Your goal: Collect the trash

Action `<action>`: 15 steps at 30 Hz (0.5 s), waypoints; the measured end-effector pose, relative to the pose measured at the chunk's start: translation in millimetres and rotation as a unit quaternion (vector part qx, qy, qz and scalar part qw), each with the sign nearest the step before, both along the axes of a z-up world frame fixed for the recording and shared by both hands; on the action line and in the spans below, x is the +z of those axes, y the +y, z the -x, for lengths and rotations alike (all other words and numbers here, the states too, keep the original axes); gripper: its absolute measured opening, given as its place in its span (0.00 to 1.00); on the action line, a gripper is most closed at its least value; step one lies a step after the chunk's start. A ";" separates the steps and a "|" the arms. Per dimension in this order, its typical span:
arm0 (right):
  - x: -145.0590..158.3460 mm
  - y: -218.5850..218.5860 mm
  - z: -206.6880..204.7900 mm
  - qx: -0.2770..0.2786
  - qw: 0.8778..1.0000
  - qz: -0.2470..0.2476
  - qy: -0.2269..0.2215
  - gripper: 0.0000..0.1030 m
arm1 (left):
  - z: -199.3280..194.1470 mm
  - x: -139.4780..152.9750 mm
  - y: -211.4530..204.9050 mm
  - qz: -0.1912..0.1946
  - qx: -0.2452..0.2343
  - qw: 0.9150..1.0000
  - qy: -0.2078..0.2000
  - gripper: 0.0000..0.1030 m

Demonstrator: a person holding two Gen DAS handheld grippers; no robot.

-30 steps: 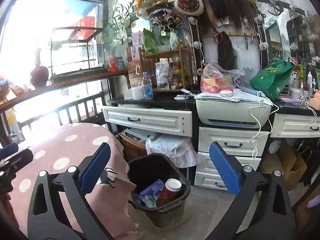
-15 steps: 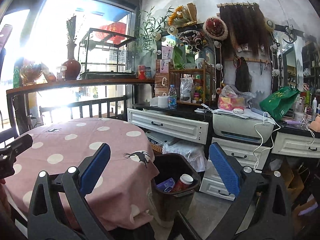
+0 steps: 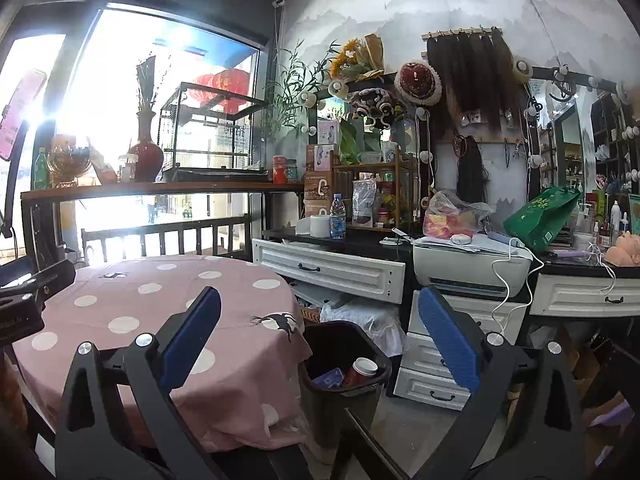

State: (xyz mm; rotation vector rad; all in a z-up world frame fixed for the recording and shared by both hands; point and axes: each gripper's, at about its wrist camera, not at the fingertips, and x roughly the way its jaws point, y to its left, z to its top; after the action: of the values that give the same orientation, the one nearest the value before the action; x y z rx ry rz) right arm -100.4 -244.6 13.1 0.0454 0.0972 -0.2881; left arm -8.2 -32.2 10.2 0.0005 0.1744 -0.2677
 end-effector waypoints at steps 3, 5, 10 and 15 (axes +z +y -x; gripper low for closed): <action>-0.6 -4.8 -0.5 0.002 1.000 -0.013 0.004 0.94 | 0.1 -1.4 1.2 0.002 -0.002 1.000 0.005 0.95; -1.1 -7.1 -2.2 0.003 1.000 -0.017 0.010 0.95 | 1.0 -2.6 4.1 0.011 -0.005 1.000 0.010 0.95; -1.8 -8.4 -3.9 0.004 1.000 -0.016 0.014 0.95 | 2.7 -3.5 4.5 0.010 -0.003 1.000 0.009 0.95; -4.6 -8.2 -4.8 0.013 1.000 -0.013 0.024 0.94 | 2.7 -4.4 3.6 0.008 -0.008 1.000 0.015 0.95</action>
State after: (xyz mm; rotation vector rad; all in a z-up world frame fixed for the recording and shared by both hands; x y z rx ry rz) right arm -95.6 -252.8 8.5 0.0626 0.1490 -0.2628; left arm -10.9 -28.6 5.8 -0.0185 0.2030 -0.2854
